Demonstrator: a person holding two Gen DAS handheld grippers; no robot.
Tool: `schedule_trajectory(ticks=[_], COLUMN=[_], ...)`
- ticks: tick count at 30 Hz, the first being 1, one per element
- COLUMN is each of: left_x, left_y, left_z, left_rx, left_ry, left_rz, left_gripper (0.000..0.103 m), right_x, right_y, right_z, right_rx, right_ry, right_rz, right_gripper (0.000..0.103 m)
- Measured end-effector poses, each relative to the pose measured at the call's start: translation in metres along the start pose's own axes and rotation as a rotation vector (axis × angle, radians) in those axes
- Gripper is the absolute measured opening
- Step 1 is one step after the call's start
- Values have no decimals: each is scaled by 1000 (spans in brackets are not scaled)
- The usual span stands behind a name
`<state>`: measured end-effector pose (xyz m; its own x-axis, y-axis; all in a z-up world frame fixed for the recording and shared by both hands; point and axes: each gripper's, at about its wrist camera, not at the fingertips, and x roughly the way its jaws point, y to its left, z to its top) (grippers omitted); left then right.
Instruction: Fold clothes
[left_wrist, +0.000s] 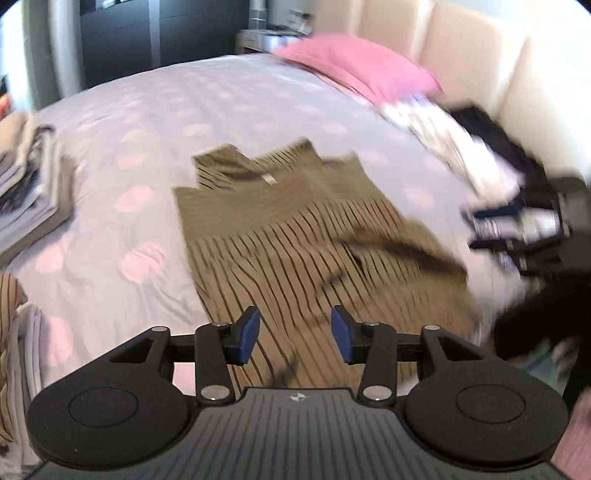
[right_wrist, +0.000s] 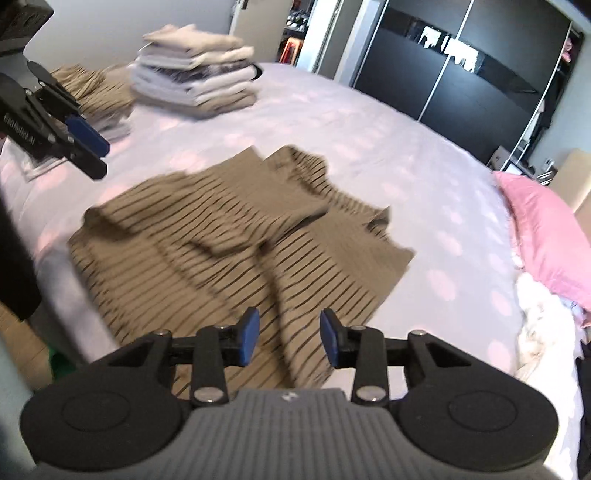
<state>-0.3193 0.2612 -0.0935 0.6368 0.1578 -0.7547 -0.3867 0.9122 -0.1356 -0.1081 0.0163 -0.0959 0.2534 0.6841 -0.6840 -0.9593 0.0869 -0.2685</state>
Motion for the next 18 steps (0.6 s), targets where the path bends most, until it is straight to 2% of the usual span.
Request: schedule_trajectory(ticks=[3, 9, 13, 18], left_x=[4, 31, 48, 63], left_y=[15, 39, 55, 71], left_z=[23, 50, 55, 52], left_rx=[-45, -53, -86, -138], left_ry=[-27, -66, -92, -49], left_rz=[25, 125, 153, 153], left_gripper=[43, 45, 45, 45], right_x=[7, 32, 61, 98], right_y=[-17, -60, -80, -97], right_z=[13, 35, 37, 28], right_rx=[49, 234, 300, 350], right_ry=[3, 0, 67, 185], right_rz=[2, 62, 104, 112], right_gripper=[40, 40, 43, 44])
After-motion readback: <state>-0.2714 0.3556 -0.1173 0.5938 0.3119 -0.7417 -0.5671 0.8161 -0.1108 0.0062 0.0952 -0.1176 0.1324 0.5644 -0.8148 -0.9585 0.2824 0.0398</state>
